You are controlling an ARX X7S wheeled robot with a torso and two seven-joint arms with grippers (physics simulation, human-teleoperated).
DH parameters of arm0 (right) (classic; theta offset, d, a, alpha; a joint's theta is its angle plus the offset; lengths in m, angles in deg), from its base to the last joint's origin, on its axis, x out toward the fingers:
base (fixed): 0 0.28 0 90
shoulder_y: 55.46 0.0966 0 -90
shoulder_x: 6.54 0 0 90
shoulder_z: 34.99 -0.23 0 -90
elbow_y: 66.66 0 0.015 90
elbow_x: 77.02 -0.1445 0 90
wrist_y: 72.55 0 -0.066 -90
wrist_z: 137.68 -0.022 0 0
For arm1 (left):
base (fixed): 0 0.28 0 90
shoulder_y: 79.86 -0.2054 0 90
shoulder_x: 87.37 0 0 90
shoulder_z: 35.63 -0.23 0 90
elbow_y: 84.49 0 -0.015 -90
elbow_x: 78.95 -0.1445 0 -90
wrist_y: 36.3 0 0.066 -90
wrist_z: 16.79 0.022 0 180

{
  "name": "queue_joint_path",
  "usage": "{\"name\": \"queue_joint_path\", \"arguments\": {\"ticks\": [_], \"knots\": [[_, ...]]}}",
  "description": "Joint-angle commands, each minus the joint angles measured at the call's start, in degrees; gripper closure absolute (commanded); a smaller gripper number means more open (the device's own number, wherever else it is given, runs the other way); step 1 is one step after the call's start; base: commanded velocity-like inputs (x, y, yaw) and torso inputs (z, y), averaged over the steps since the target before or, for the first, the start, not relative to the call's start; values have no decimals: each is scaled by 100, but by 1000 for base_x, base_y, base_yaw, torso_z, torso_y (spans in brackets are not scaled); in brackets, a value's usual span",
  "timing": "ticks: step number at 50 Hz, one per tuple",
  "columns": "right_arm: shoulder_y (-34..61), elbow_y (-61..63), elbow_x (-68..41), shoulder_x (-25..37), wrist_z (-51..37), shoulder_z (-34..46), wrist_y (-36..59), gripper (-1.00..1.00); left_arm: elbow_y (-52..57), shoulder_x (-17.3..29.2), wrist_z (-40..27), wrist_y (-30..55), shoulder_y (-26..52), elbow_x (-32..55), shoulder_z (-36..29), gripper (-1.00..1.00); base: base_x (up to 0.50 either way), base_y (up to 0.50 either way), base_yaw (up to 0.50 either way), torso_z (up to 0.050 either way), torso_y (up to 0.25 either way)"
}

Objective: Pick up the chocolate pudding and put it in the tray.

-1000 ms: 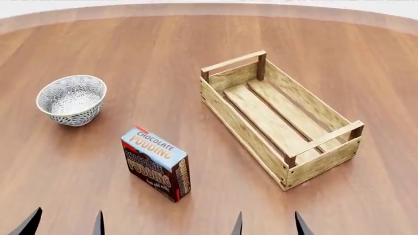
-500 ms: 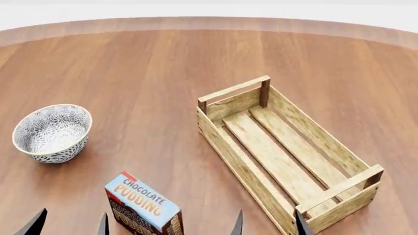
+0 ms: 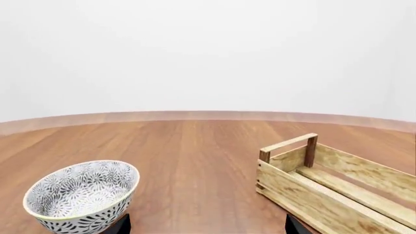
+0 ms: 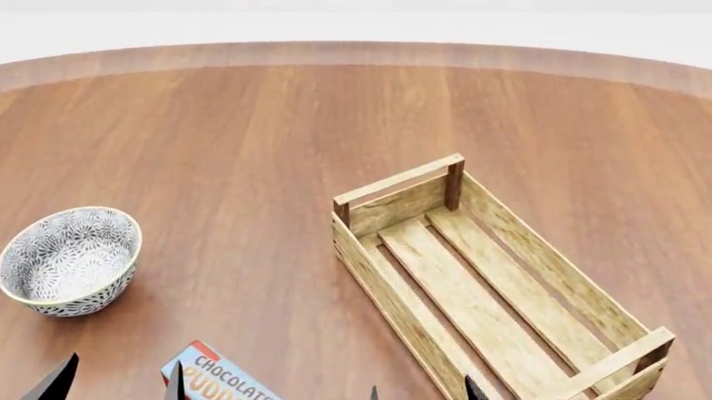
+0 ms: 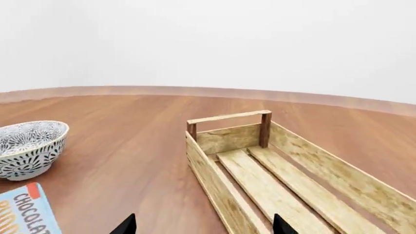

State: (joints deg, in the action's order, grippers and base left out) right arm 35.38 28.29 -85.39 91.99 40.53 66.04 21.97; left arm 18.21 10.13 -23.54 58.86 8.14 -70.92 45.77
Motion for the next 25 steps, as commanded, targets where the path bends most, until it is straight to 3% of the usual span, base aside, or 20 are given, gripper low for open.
{"name": "queue_joint_path", "arguments": {"ticks": [1,25], "knots": [[-495,-114,-299,343,646,250,-440,-100,14,53,-63,-49,-26,58,-47,-100,0,0,0,0,0],[-575,-595,-497,545,1111,436,-843,-100,-56,120,-175,-94,26,120,-186,-100,0,0,0,0,0]]}}
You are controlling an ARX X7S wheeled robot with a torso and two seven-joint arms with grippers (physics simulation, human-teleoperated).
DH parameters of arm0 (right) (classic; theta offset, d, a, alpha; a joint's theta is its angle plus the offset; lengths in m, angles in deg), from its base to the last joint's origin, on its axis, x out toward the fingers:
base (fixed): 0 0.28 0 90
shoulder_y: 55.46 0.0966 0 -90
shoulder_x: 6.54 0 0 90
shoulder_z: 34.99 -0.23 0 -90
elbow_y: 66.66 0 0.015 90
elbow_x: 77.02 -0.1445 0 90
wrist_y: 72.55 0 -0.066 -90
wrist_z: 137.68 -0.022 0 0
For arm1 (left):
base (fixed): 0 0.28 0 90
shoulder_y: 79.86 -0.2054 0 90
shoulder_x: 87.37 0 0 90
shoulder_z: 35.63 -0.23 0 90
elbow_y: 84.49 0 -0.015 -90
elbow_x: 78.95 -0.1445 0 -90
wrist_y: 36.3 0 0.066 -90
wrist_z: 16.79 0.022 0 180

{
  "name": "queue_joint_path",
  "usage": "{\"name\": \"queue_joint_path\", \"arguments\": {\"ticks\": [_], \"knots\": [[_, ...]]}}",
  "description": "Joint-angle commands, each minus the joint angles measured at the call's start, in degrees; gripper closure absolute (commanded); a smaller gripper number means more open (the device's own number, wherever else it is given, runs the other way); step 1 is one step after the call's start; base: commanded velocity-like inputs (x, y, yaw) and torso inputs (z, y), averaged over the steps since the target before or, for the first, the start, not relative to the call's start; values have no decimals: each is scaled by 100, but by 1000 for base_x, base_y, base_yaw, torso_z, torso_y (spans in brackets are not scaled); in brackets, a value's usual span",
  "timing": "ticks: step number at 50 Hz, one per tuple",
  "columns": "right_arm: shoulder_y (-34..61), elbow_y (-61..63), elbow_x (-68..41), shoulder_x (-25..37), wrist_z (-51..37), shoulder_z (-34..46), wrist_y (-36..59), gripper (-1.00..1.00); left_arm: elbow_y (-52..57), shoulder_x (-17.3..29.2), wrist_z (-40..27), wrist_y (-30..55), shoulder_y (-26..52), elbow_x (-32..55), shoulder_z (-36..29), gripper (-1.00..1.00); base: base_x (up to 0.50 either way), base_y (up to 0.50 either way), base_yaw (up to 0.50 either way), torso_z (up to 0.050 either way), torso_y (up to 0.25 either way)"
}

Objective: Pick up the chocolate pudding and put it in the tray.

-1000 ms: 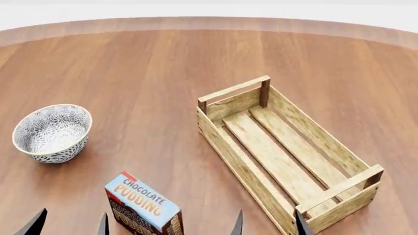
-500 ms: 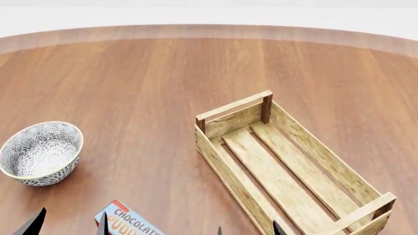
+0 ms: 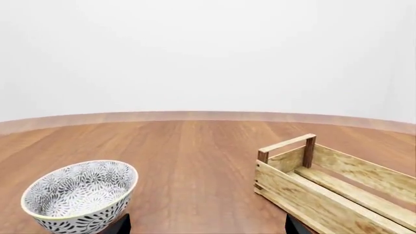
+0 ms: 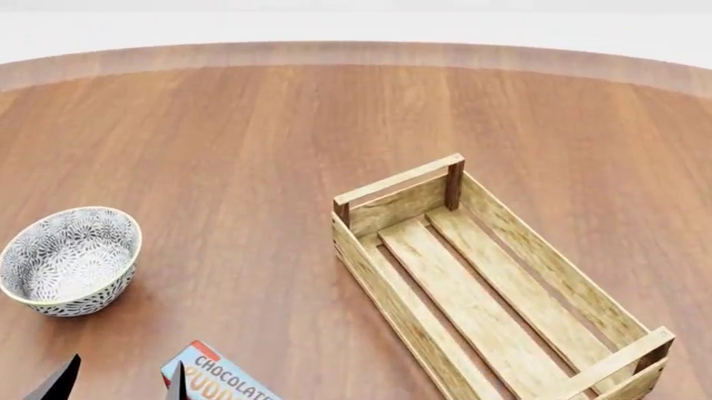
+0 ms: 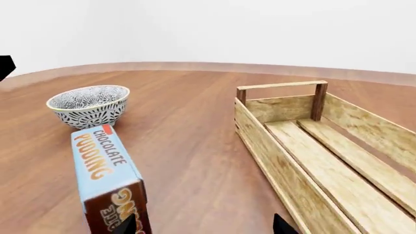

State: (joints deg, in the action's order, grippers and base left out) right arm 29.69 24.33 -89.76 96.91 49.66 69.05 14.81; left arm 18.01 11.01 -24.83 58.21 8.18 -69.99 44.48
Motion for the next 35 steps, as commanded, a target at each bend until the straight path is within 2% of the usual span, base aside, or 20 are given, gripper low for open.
{"name": "queue_joint_path", "arguments": {"ticks": [1,15,35], "knots": [[3,-196,-61,53,205,150,-115,-100,-18,38,-52,-11,25,34,-60,-100,0,0,0,0,0],[111,-196,135,0,253,535,66,-100,99,109,-132,90,51,60,-124,-100,0,0,0,0,0],[502,-815,317,-199,325,883,68,-100,125,157,-214,86,79,119,-204,-100,0,0,0,0,0]]}}
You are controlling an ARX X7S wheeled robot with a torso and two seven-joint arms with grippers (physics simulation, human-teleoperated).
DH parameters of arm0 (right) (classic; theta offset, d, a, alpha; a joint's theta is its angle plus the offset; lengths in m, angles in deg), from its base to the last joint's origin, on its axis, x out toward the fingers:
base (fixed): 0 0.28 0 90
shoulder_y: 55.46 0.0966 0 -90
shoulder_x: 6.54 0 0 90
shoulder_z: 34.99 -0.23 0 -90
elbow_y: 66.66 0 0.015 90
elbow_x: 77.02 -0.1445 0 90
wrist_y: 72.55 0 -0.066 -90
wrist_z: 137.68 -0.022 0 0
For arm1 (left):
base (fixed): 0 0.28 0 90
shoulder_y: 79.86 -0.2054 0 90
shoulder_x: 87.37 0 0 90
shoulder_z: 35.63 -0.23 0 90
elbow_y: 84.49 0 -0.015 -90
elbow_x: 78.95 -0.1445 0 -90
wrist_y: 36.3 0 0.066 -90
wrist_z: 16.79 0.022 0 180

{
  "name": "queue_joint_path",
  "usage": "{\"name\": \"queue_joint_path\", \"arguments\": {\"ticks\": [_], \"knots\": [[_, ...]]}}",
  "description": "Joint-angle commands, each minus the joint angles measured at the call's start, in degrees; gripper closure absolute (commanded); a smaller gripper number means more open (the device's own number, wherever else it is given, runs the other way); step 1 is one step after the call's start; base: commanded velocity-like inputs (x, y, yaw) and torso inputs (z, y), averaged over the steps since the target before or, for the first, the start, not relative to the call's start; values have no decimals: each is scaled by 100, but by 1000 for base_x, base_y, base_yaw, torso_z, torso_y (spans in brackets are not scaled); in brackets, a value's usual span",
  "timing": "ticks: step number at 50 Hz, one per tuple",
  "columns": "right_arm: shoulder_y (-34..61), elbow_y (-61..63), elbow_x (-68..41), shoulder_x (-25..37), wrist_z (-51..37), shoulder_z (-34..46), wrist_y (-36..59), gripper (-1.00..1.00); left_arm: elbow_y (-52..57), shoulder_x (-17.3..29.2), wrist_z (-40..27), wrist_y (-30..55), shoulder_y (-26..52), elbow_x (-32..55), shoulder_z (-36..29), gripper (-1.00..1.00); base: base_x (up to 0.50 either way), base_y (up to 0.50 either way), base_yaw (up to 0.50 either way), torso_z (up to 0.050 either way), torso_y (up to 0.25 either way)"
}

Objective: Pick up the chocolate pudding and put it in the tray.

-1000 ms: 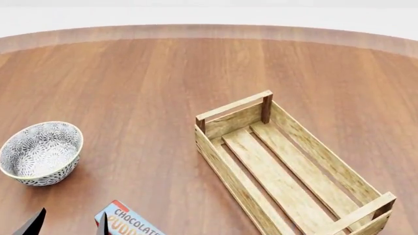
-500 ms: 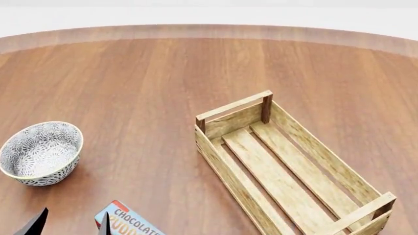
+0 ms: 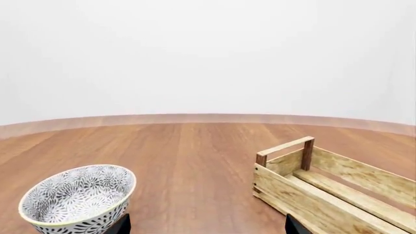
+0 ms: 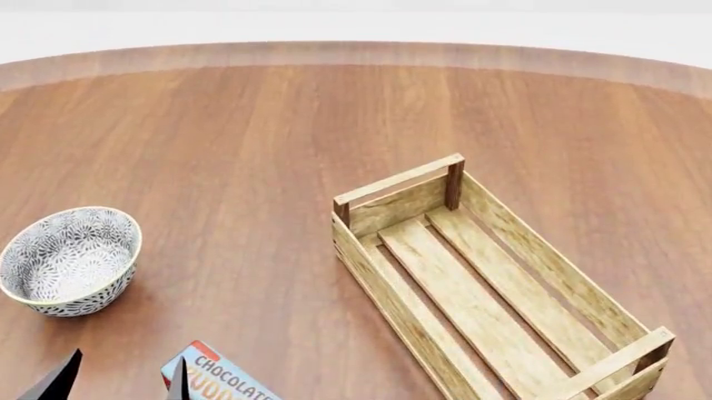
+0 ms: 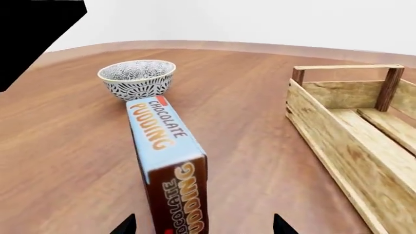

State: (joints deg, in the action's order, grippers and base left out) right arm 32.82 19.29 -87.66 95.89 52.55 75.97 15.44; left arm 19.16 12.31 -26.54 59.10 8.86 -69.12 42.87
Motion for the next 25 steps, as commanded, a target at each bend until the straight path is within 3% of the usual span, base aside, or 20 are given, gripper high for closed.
{"name": "queue_joint_path", "arguments": {"ticks": [1,25], "knots": [[224,-392,125,-113,48,211,-26,-100,4,26,-47,-7,15,35,-46,-100,0,0,0,0,0],[895,-1740,115,-390,244,382,-371,-100,56,93,-138,4,17,82,-154,-100,0,0,0,0,0]]}}
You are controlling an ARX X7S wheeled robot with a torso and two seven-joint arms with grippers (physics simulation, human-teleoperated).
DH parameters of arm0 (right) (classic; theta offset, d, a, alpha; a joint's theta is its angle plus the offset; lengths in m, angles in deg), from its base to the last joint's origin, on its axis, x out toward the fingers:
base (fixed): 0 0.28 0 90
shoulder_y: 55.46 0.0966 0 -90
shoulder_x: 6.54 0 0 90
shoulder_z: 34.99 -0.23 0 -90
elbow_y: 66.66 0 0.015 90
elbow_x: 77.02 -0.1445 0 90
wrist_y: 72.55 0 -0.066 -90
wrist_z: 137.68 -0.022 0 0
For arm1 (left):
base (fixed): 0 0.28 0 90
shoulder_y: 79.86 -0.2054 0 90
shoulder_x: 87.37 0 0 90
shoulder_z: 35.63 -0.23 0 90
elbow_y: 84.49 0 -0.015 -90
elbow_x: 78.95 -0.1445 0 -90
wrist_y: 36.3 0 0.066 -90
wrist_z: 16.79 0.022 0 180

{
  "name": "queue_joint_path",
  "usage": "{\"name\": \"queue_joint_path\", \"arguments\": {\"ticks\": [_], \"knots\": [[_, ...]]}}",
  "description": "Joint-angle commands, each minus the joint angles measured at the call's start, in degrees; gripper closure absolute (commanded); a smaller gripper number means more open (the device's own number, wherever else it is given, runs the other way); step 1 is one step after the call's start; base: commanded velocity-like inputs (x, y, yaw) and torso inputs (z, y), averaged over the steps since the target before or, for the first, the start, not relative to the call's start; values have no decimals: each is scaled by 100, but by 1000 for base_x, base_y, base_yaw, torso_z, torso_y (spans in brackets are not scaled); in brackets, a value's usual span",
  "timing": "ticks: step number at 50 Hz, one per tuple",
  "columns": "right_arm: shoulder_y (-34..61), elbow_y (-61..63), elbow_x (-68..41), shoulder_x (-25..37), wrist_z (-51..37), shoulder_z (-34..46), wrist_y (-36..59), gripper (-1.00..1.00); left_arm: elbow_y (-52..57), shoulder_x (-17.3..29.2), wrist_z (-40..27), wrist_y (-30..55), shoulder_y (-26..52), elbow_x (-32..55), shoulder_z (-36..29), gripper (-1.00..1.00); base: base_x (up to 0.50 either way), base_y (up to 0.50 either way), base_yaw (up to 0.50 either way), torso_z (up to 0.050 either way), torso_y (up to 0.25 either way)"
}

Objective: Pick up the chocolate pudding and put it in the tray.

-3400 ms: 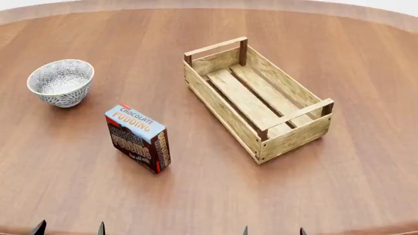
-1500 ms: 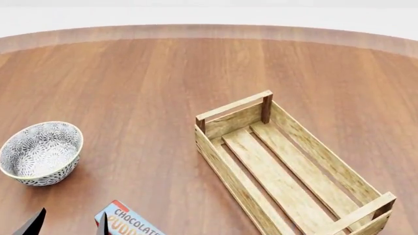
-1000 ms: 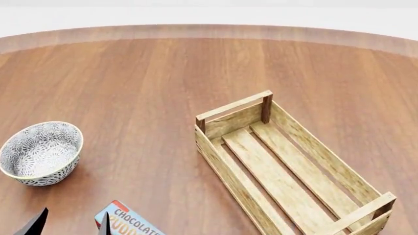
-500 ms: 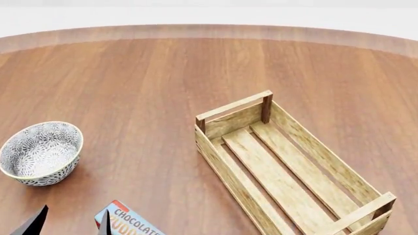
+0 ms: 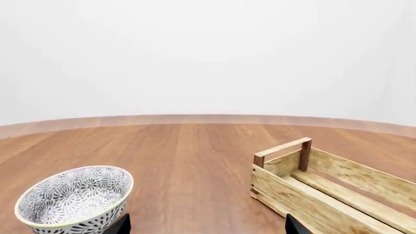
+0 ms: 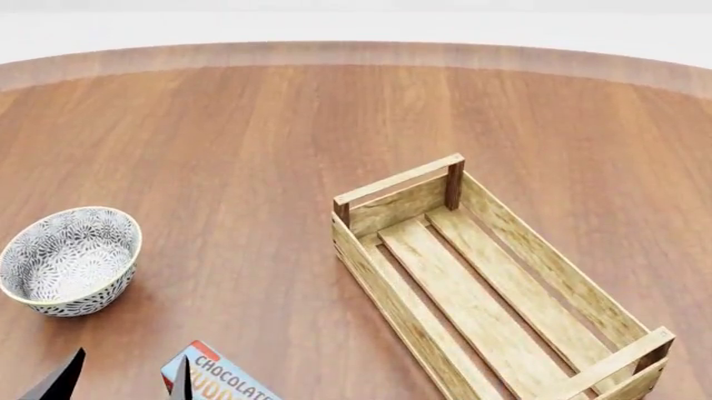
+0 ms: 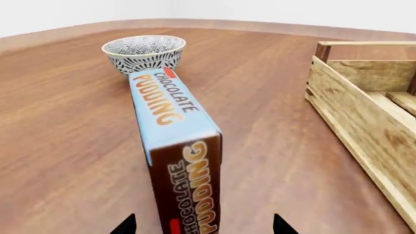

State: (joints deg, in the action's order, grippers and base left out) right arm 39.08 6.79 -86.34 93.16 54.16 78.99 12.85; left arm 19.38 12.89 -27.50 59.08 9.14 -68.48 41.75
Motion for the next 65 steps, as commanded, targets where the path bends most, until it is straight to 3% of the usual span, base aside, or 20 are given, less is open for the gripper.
{"name": "queue_joint_path", "arguments": {"ticks": [1,65], "knots": [[298,-550,-22,-129,100,88,-130,-100,43,41,-46,16,-7,22,-47,-100,0,0,0,0,0],[1147,-1712,146,-475,-69,663,-153,-100,46,141,-239,37,113,84,-377,-100,0,0,0,0,0]]}}
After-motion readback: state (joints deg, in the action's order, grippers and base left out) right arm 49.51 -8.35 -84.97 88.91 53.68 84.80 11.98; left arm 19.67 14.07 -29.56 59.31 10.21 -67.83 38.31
